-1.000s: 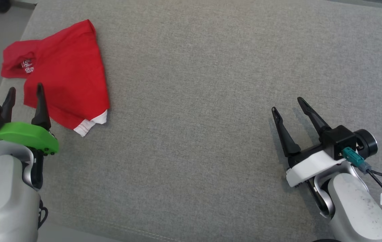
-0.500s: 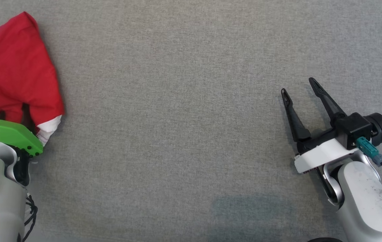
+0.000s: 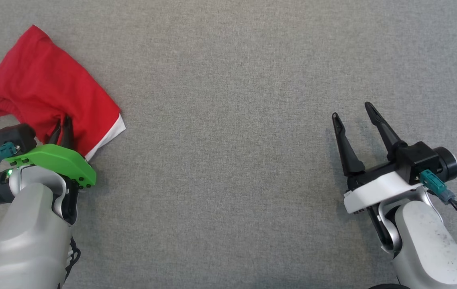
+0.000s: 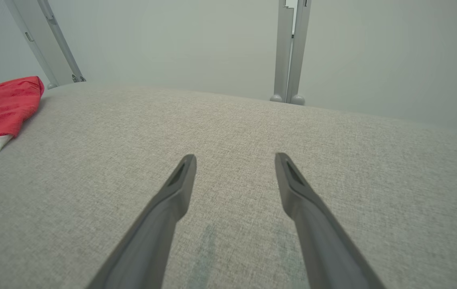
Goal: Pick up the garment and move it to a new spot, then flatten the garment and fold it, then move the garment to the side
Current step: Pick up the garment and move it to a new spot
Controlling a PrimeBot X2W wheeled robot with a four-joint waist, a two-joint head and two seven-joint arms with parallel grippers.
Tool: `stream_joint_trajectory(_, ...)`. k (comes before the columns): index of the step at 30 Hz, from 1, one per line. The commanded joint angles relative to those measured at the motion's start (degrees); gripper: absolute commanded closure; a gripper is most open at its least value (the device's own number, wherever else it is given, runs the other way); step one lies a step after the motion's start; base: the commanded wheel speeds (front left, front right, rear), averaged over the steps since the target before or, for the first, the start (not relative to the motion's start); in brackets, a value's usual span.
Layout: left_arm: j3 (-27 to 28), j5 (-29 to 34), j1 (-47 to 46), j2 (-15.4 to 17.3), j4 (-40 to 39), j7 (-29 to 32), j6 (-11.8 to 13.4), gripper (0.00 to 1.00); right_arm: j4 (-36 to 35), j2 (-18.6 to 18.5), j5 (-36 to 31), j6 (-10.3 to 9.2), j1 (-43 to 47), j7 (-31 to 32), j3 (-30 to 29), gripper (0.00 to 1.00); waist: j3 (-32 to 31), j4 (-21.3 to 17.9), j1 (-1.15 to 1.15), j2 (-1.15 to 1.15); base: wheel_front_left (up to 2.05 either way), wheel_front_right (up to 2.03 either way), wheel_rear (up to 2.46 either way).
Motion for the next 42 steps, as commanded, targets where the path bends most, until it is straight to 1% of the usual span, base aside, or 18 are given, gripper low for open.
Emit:
stream_joint_trajectory(1,-0.31,-0.42,1.28,0.43,-1.28,-0.41,-0.13,1.0,0.3,0.49,0.28,-0.09,0.75,-0.16,0.16,0.0,-2.38,-0.37,0.0,0.0,0.0,0.0,0.0)
stream_joint_trajectory(4,-1.79,-0.64,2.67,-1.44,-6.14,-0.4,-0.15,1.0,0.43,1.37,0.75,-0.09,1.32,-0.16,0.04,0.0,-3.96,-1.16,0.0,0.0,0.0,0.0,0.0)
stream_joint_trajectory(8,-5.81,0.45,4.54,-3.91,-12.67,-0.43,-0.16,1.0,0.66,2.36,1.3,-0.09,2.42,-0.16,-0.05,0.0,-5.83,-2.51,0.0,0.0,0.0,0.0,0.0)
stream_joint_trajectory(15,-15.79,1.12,6.8,-7.89,-19.87,-0.4,-0.16,1.0,0.93,4.0,2.03,-0.09,3.63,-0.16,-0.2,0.0,-7.61,-7.56,0.0,0.0,0.0,0.0,0.0)
stream_joint_trajectory(19,-23.7,1.42,6.8,-9.19,-23.65,-0.4,-0.17,1.0,0.96,4.57,2.37,-0.09,4.28,-0.16,-0.47,0.0,-7.96,-10.75,0.0,0.0,0.0,0.0,0.0)
stream_joint_trajectory(21,-27.59,0.66,6.54,-9.64,-26.07,-0.4,-0.17,1.0,0.93,4.76,2.44,-0.09,4.57,-0.16,-0.86,0.0,-8.2,-12.21,0.0,0.0,0.0,0.0,0.0)
stream_joint_trajectory(23,-32.88,-1.22,6.11,-10.08,-29.69,-0.41,-0.17,1.0,0.95,4.98,2.39,-0.09,4.98,-0.16,-1.3,0.0,-8.47,-13.61,0.0,0.0,0.0,0.0,0.0)
stream_joint_trajectory(24,-34.41,-1.73,5.47,-9.97,-31.04,-0.42,-0.16,1.0,1.12,5.02,2.34,-0.09,5.35,-0.16,-1.52,0.0,-8.75,-14.19,0.0,0.0,0.0,0.0,0.0)
stream_joint_trajectory(27,-35.69,-1.98,4.19,-9.59,-33.66,-0.41,-0.16,1.0,1.11,5.2,2.07,-0.09,5.64,-0.16,-1.82,0.0,-9.36,-15.82,0.0,0.0,0.0,0.0,0.0)
stream_joint_trajectory(30,-34.55,-0.88,4.36,-9.52,-34.73,-0.4,-0.16,1.0,1.02,5.26,1.94,-0.09,6.11,-0.16,-2.29,0.0,-9.86,-17.05,0.0,0.0,0.0,0.0,0.0)
stream_joint_trajectory(32,-33.04,0.0,5.49,-9.19,-33.24,-0.4,-0.16,1.0,1.05,5.24,1.96,-0.09,6.23,-0.16,-2.37,0.0,-10.1,-17.59,0.0,0.0,0.0,0.0,0.0)
stream_joint_trajectory(33,-31.9,0.29,6.01,-9.19,-32.78,-0.41,-0.16,0.96,1.08,5.27,1.99,-0.09,6.21,-0.16,-2.45,0.0,-10.23,-17.77,0.0,0.0,0.0,0.0,0.0)
stream_joint_trajectory(34,-30.68,0.77,6.67,-9.23,-32.31,-0.41,-0.16,0.31,1.13,5.31,2.03,-0.09,6.25,-0.16,-2.56,0.0,-10.35,-17.85,0.0,0.0,0.0,0.0,0.0)
stream_joint_trajectory(35,-30.68,0.77,6.67,-9.23,-32.31,-0.41,-0.16,0.31,1.13,5.31,2.03,-0.09,6.25,-0.16,-2.56,0.0,-10.35,-17.85,0.0,0.0,0.0,0.0,0.0)
stream_joint_trajectory(36,-29.51,1.32,7.59,-9.15,-31.7,-0.4,-0.16,0.0,1.16,5.34,2.07,-0.09,6.34,-0.16,-2.64,0.0,-10.47,-17.87,0.0,0.0,0.0,0.0,0.0)
stream_joint_trajectory(39,-24.1,4.08,11.69,-8.79,-30.58,-0.4,-0.16,0.0,1.11,5.46,2.36,-0.09,6.97,-0.16,-3.17,0.0,-11.33,-17.23,0.0,0.0,0.0,0.0,0.0)
stream_joint_trajectory(40,-24.1,4.08,11.69,-8.79,-30.58,-0.4,-0.16,0.0,1.11,5.46,2.36,-0.09,6.97,-0.16,-3.17,0.0,-11.33,-17.23,0.0,0.0,0.0,0.0,0.0)
stream_joint_trajectory(42,-21.07,5.57,14.02,-8.22,-30.53,-0.4,0.18,0.0,1.07,5.54,2.55,-0.09,7.33,-0.16,-3.42,0.0,-11.81,-16.63,0.0,0.0,0.0,0.0,0.0)
